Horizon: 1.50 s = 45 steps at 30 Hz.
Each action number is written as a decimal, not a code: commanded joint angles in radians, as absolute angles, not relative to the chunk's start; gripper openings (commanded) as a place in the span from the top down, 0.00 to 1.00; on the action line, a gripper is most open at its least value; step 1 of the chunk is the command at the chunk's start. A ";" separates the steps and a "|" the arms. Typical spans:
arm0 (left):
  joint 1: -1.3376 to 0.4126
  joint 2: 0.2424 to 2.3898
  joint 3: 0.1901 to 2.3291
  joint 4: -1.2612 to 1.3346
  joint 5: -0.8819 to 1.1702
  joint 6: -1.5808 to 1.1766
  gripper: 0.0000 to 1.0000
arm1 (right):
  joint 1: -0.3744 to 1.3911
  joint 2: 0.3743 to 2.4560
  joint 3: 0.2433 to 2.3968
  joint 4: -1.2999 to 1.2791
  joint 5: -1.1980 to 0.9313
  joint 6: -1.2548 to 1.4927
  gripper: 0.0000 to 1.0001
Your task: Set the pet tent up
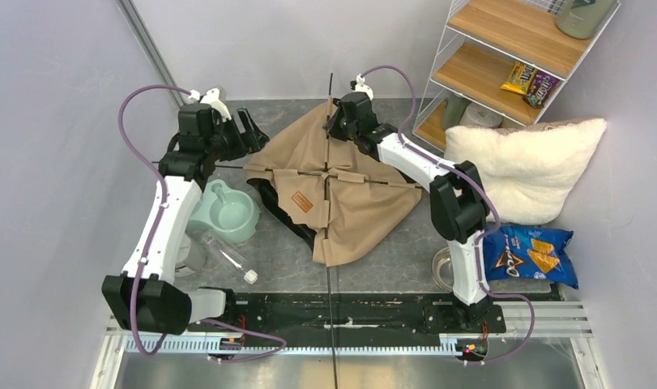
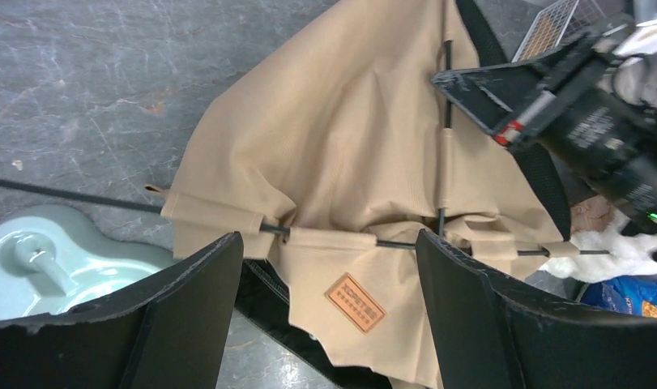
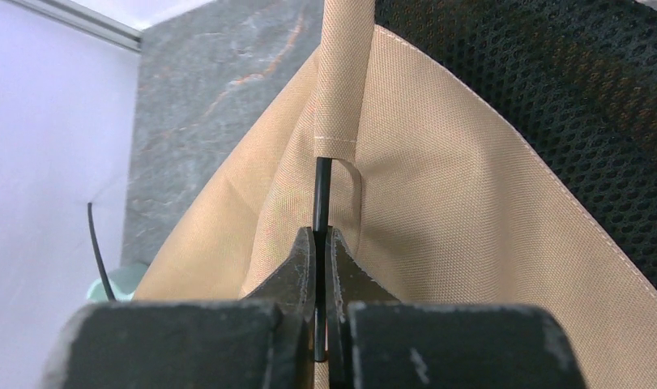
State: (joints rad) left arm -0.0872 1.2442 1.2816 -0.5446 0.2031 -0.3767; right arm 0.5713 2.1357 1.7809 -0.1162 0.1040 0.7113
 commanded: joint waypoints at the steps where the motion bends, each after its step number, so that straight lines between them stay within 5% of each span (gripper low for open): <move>1: -0.088 1.321 1.326 -0.473 0.268 -0.404 0.16 | 0.569 2.014 1.711 -0.042 0.040 0.722 1.00; 27: -0.207 2.037 1.694 -0.365 0.366 -0.383 0.24 | 0.567 1.898 1.359 -0.073 -0.115 0.739 1.00; 45: -0.321 2.254 1.773 -0.461 0.108 -0.264 0.25 | 0.568 1.918 1.303 -0.168 -0.169 0.749 1.00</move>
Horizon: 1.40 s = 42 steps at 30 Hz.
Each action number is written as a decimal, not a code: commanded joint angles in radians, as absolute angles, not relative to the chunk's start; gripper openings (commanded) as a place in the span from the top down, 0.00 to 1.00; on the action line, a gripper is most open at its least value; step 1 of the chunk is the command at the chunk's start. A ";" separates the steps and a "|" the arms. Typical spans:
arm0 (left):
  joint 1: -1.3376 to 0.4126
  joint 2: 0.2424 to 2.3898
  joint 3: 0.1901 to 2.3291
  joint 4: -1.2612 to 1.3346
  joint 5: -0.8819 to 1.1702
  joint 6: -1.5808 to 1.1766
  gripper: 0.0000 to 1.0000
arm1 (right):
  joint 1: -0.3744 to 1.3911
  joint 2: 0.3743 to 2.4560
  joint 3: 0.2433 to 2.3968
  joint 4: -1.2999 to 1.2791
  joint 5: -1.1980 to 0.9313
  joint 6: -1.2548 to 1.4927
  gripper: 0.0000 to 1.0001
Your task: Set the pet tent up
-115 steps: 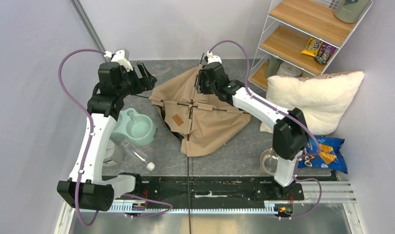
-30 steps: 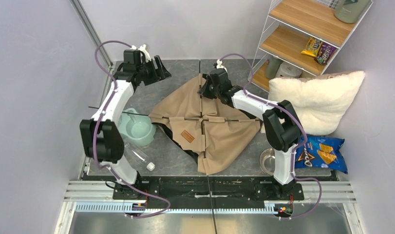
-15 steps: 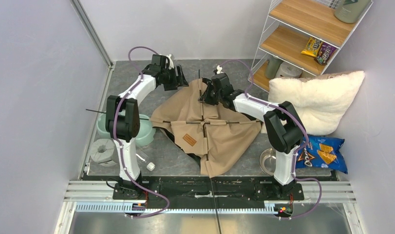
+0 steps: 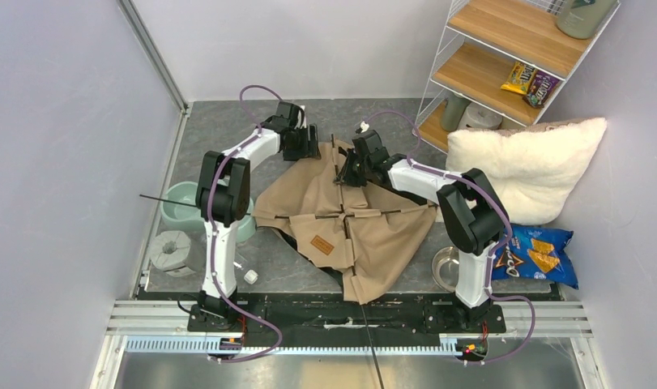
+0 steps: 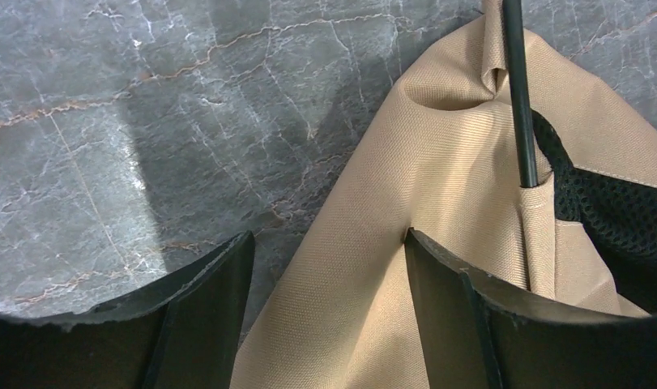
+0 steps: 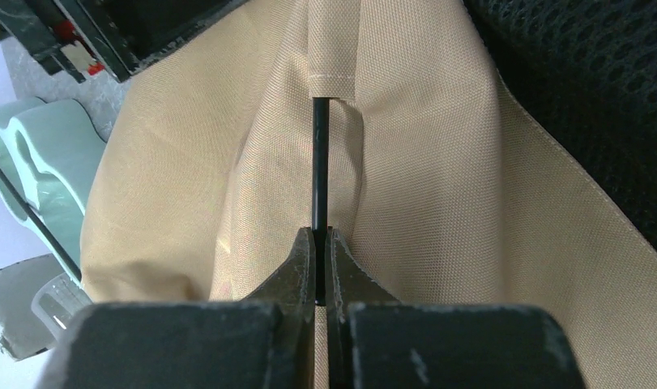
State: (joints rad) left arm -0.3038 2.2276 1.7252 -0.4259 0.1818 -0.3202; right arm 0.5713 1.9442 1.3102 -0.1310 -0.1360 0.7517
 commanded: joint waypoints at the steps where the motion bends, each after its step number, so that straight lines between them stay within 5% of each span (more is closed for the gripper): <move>1: -0.321 2.263 1.778 -0.467 0.107 -0.262 0.26 | 0.568 1.920 1.303 -0.172 -0.174 0.745 1.00; 10: -0.323 2.323 1.852 -0.539 0.096 -0.275 0.98 | 0.570 1.856 1.260 -0.183 -0.211 0.711 1.00; 42: -0.324 2.325 1.882 -0.517 0.108 -0.376 0.98 | 0.579 1.914 1.247 -0.328 -0.267 0.675 1.00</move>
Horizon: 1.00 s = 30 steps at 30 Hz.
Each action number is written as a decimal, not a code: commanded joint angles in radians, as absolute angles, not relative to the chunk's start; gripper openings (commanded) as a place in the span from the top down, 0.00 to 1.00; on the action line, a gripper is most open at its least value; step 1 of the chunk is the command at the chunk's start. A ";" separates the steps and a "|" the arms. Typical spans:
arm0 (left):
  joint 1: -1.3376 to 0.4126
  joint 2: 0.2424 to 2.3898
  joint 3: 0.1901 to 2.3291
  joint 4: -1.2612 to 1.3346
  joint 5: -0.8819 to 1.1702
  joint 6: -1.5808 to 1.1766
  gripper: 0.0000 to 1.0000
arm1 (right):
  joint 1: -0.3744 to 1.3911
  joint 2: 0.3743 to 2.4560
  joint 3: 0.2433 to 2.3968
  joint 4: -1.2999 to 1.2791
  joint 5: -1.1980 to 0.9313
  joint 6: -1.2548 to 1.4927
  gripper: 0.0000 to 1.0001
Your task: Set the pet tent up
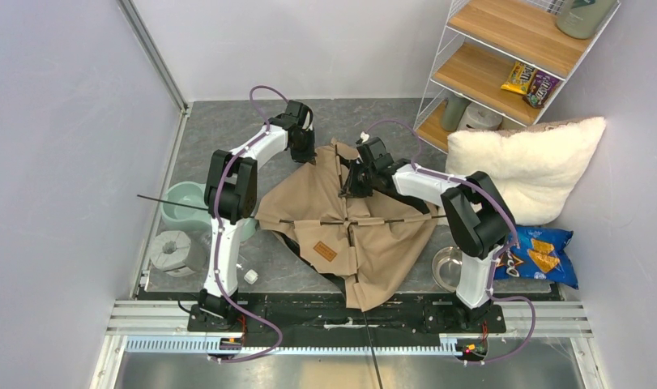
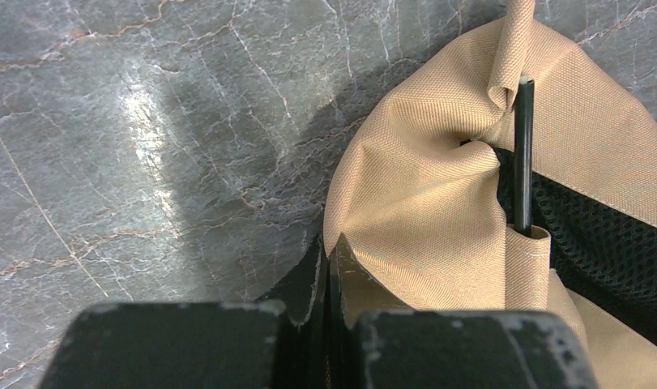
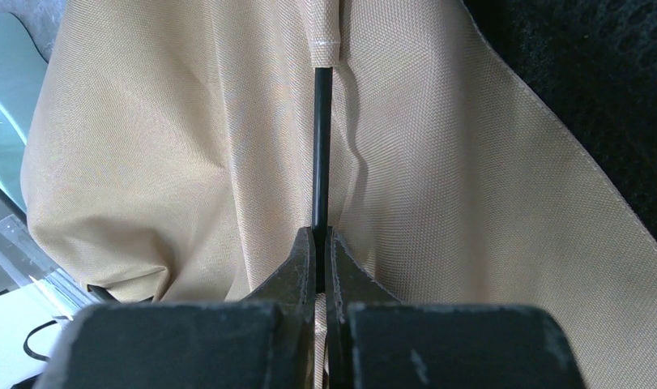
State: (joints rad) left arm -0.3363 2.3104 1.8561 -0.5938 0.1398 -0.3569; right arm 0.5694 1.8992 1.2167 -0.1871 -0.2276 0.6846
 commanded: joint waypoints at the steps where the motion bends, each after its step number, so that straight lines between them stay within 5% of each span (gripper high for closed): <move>1: -0.324 2.324 1.882 -0.513 0.115 -0.376 0.98 | 0.579 1.920 1.257 -0.331 -0.275 0.672 1.00; 5: -0.324 2.323 1.883 -0.508 0.127 -0.377 0.98 | 0.580 1.916 1.267 -0.337 -0.270 0.662 0.93; 12: -0.325 2.302 1.842 -0.486 0.155 -0.374 0.98 | 0.580 1.859 1.337 -0.361 -0.170 0.641 0.58; 15: -0.325 2.290 1.815 -0.471 0.160 -0.377 0.98 | 0.580 1.863 1.378 -0.361 -0.137 0.633 0.50; 30: -0.326 2.290 1.798 -0.467 0.172 -0.376 0.98 | 0.578 2.016 1.550 -0.371 -0.075 0.595 0.64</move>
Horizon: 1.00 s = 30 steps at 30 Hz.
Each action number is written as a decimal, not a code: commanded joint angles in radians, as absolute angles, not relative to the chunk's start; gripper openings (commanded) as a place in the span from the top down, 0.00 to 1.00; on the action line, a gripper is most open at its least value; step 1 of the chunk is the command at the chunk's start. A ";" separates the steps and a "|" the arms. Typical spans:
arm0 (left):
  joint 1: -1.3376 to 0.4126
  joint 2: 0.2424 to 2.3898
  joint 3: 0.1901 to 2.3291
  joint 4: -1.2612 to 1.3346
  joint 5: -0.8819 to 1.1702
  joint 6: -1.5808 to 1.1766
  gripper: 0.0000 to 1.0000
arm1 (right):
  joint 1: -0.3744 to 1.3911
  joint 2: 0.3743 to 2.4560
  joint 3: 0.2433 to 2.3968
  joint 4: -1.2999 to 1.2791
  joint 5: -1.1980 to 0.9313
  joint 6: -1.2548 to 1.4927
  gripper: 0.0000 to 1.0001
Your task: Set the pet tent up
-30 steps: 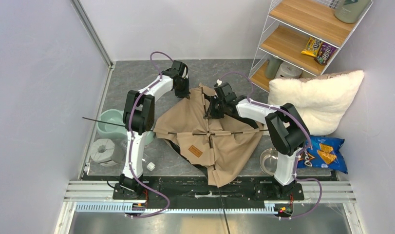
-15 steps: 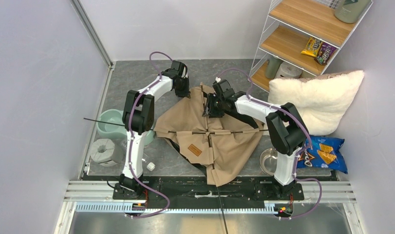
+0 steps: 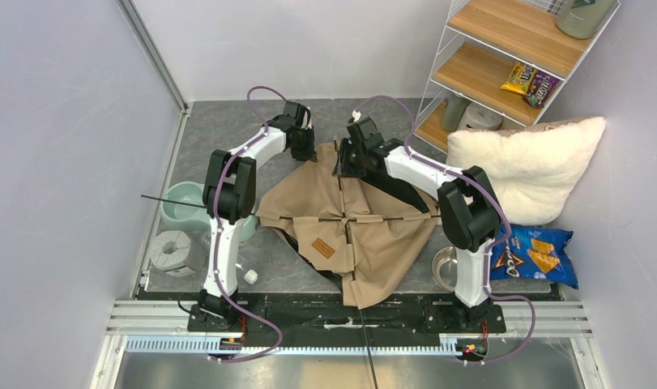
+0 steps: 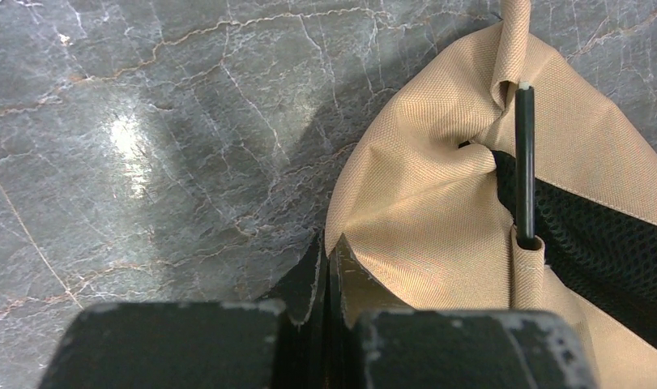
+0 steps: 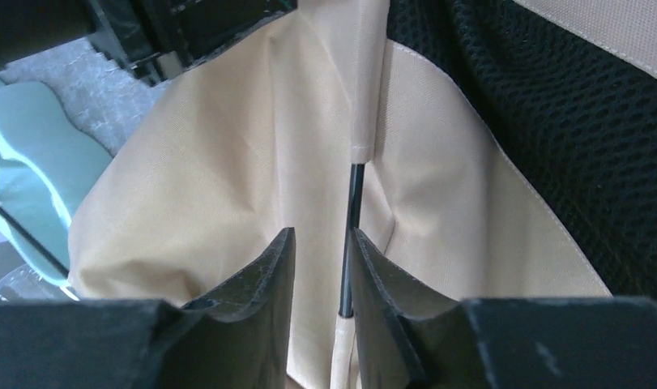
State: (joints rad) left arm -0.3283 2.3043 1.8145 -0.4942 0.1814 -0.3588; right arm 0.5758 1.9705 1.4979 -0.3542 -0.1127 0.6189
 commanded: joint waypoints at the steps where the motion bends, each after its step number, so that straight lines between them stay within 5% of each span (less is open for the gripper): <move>1: -0.325 2.290 1.798 -0.468 0.174 -0.377 0.98 | 0.579 2.022 1.551 -0.376 -0.070 0.595 0.65; 6: -0.327 2.293 1.798 -0.468 0.178 -0.379 0.98 | 0.578 2.044 1.553 -0.403 -0.052 0.587 0.77; 9: -0.327 2.293 1.795 -0.465 0.175 -0.380 0.98 | 0.579 2.041 1.543 -0.404 -0.052 0.598 1.00; 30: -0.327 2.295 1.790 -0.457 0.173 -0.386 0.98 | 0.580 2.043 1.494 -0.345 -0.178 0.605 1.00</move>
